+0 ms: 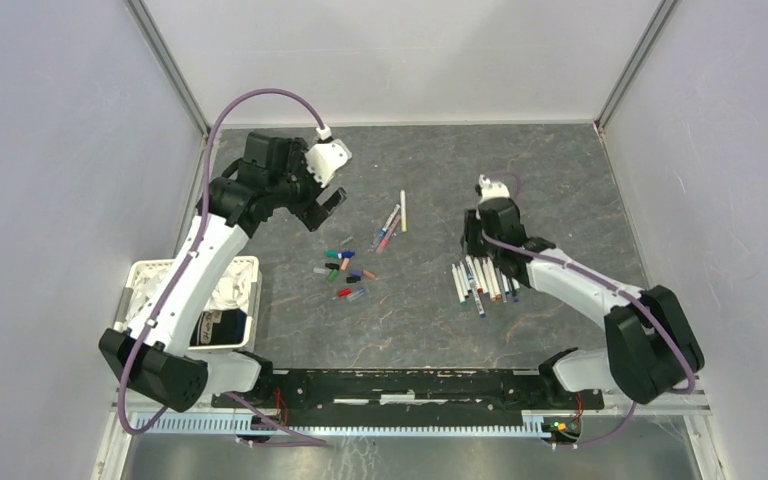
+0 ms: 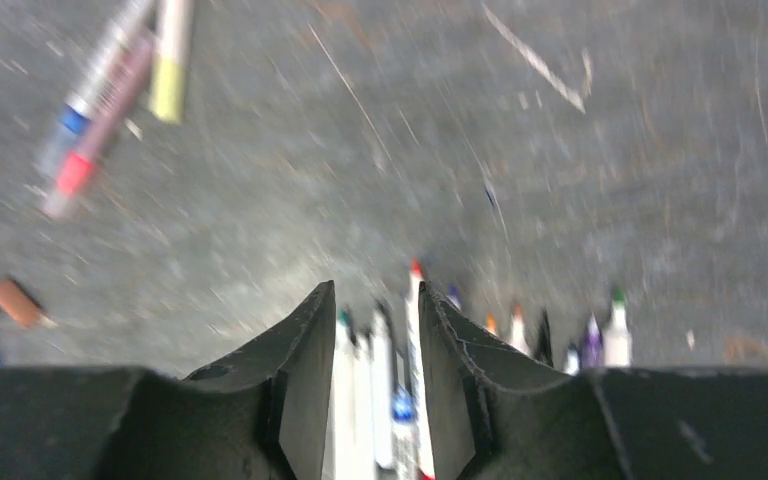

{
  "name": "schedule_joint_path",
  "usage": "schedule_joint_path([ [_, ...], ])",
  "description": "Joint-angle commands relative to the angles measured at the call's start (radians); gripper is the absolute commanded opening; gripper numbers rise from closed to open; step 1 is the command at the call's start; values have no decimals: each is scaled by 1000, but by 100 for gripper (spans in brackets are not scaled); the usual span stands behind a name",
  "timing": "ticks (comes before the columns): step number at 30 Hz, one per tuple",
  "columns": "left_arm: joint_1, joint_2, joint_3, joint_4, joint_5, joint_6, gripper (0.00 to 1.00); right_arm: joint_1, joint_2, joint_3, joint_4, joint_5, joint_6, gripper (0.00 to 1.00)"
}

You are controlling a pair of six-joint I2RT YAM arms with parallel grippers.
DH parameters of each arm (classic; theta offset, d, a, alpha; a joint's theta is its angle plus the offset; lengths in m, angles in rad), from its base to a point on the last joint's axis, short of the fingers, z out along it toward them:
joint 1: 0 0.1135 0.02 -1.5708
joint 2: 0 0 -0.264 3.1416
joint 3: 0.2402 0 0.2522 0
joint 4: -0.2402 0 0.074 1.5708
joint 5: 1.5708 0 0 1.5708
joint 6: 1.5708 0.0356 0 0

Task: Open the pen caps
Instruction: Place the pen at the center of the board, then pick up the pen from the center of the board.

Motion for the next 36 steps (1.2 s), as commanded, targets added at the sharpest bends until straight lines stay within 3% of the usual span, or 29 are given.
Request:
schedule_joint_path([
  [1, 39, -46, 37, 72, -15, -87, 100, 26, 125, 194, 27, -23, -24, 42],
  [7, 74, -131, -66, 202, -87, -156, 100, 84, 468, 555, -63, -2, -48, 44],
  [16, 75, -134, -108, 113, 38, -114, 100, 114, 814, 930, -161, 42, -30, 40],
  [30, 76, -175, -169, 110, 89, -95, 100, 113, 954, 1035, -194, 121, -22, 34],
  [36, 75, -178, -169, 99, 108, -99, 100, 109, 938, 1018, -214, 163, -36, 16],
])
